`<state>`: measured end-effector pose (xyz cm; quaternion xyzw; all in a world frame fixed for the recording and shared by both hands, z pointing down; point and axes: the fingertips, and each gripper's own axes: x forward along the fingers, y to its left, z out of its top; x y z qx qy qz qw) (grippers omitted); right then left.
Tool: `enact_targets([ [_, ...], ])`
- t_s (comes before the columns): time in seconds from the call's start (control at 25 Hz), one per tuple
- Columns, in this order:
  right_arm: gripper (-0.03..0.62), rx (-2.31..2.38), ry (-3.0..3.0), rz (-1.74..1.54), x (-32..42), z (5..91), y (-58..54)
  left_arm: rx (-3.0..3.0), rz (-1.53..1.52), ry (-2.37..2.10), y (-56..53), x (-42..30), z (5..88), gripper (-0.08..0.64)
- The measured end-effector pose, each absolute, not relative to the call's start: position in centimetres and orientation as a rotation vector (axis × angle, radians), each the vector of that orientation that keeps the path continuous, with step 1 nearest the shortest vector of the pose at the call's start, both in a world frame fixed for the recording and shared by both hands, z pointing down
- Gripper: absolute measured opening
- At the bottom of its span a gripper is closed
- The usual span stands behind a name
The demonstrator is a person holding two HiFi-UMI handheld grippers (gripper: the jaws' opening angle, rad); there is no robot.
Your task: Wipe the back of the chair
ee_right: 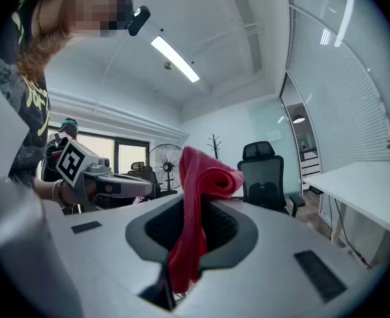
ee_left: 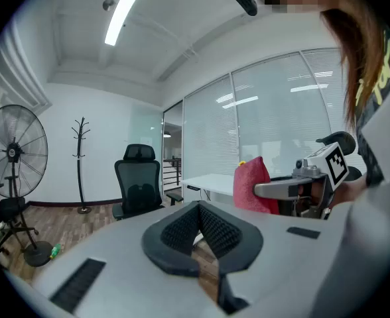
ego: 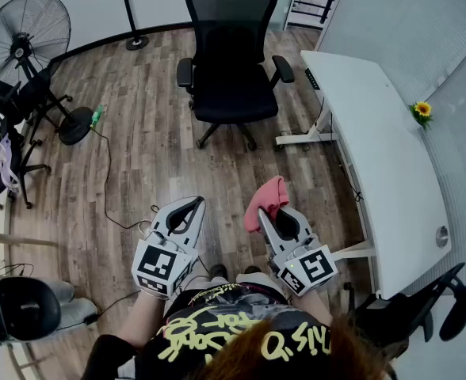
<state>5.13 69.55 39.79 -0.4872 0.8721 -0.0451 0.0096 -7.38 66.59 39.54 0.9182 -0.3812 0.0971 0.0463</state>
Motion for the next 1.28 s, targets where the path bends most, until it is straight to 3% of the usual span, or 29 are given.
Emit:
enact_targets([
  [1.28, 0.061, -1.526, 2.745, -0.168, 4.5, 40.8, 68.6, 2.746, 0.412, -1.084, 65.6, -9.3, 42.9, -0.008],
])
